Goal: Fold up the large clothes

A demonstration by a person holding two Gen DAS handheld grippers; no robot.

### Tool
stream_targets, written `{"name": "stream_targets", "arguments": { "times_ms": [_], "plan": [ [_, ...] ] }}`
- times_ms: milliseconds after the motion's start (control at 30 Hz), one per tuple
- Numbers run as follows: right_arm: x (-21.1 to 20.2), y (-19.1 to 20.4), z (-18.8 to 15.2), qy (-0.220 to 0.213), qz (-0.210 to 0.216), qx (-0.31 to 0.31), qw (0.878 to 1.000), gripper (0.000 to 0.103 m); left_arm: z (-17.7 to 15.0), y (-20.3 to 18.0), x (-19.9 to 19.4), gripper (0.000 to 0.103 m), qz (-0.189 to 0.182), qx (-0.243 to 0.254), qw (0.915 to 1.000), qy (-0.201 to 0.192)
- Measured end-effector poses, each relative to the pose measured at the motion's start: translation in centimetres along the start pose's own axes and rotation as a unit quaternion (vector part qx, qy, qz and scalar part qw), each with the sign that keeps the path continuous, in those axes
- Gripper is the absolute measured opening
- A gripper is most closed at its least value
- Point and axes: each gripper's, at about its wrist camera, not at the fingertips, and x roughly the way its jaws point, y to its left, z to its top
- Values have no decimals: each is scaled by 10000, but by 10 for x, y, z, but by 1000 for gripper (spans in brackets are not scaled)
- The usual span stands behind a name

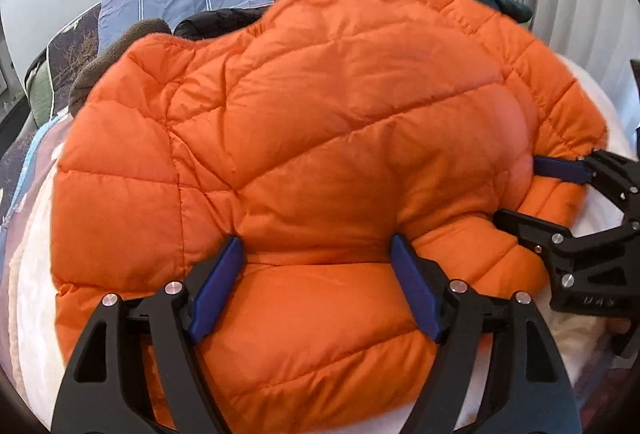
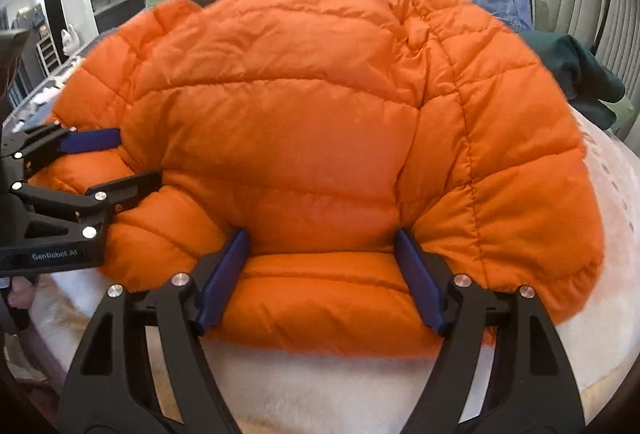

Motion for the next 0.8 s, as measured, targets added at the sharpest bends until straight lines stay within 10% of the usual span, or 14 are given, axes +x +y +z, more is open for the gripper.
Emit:
{"name": "stream_targets", "arguments": {
  "times_ms": [500,800],
  "plan": [
    [-29,0,5,211,207,200,9994,76,-8,1,-23,85,-188,96,9998,-49],
    [-69,28,37,-492,1046,304,9928,59,-8,97,-61,78,210,-1495,9869,-562]
  ]
}}
